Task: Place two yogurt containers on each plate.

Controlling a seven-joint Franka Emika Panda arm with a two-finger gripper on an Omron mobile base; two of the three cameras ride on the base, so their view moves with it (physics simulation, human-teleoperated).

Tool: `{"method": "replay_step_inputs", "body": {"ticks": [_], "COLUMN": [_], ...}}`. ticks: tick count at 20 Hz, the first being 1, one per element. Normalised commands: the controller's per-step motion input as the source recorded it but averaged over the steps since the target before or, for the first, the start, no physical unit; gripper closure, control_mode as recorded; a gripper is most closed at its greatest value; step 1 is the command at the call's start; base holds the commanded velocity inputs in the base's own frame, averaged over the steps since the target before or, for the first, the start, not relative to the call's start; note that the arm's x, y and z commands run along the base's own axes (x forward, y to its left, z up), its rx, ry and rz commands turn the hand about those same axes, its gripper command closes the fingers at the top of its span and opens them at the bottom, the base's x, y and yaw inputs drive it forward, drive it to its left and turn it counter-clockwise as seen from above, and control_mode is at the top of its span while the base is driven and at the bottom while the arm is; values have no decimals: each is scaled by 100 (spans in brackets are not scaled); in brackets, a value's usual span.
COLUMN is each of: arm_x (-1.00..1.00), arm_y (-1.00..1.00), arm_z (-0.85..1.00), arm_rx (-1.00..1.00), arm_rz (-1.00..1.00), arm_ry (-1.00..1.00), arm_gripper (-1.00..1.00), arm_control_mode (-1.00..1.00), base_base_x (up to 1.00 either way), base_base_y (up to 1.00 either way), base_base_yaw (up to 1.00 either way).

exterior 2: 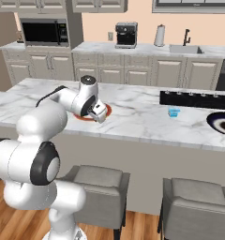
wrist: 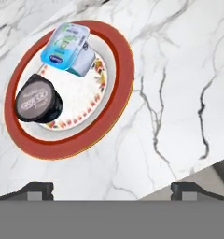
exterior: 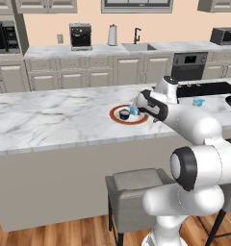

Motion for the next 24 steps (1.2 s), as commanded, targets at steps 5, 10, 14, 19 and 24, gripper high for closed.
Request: {"method": "replay_step_inputs", "body": {"ticks": [5, 10, 14, 19, 24], "arm_x": [-14, 0, 0, 0, 0], "arm_y": [-3, 0, 0, 0, 0], "arm_z": [0, 0, 0, 0, 0], "arm_rx": [0, 0, 0, 0, 0], "arm_rz": [0, 0, 0, 0, 0], "arm_ry": [-4, 0, 0, 0, 0], "arm_gripper": [-100, -100, -100, -100, -100], "arm_control_mode": [100, 100, 100, 100, 100], "base_base_x": [-35, -4, 15, 27, 46], "base_base_y": [-37, -100, -100, -99, -88], "base_base_yaw": [-2, -8, 0, -6, -6]}}
